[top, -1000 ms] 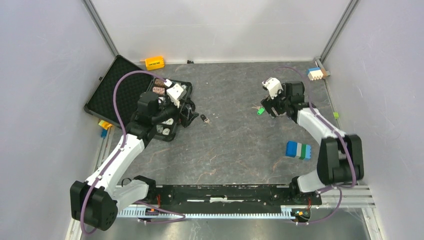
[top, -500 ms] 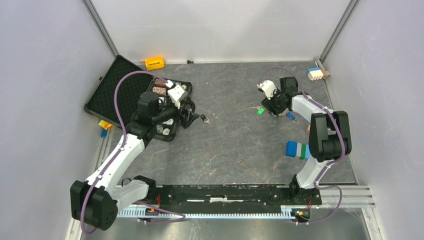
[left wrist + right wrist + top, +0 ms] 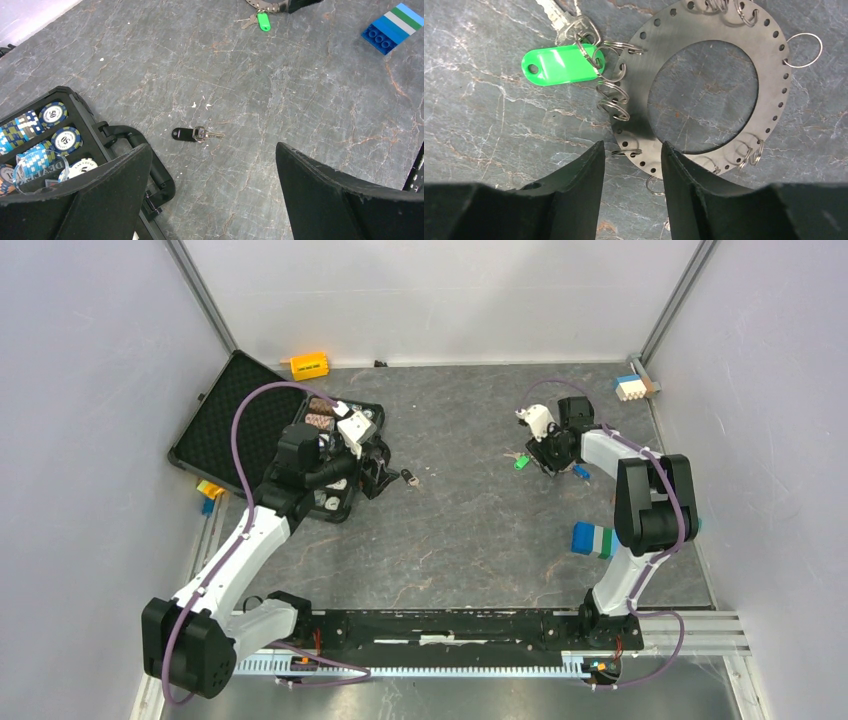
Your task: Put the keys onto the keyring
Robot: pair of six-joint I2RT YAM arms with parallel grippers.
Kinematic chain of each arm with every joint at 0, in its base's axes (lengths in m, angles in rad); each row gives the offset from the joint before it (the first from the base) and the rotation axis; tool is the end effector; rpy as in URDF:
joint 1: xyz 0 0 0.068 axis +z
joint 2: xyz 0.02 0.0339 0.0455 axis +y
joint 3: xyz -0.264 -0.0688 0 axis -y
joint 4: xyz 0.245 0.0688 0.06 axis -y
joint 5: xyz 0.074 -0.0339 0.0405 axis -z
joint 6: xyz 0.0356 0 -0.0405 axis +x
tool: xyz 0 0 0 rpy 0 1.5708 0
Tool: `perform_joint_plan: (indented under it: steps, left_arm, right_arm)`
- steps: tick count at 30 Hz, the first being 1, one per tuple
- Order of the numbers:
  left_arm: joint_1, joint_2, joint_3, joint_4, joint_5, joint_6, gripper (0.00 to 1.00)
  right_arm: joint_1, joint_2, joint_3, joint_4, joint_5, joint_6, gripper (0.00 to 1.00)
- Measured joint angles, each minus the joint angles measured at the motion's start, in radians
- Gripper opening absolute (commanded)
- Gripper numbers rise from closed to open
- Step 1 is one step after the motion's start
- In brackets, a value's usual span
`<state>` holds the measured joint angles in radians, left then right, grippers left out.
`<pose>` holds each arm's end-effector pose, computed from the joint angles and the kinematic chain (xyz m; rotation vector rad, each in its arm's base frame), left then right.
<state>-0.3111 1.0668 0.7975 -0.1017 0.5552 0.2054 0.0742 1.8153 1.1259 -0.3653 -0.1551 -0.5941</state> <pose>0.2244 -0.0919 0.2995 0.8410 1.7377 -0.6076 0.3636 0.0325 0.1652 -0.9046 2.4427 0.0189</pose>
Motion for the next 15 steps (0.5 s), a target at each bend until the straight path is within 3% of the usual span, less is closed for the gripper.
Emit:
perform_joint_plan:
  steps: [15]
  left_arm:
    - [0.000,0.000,0.000,-0.002,0.008,0.000,1.00]
  right_arm:
    - [-0.010,0.000,-0.006,0.039,0.068,0.067,0.38]
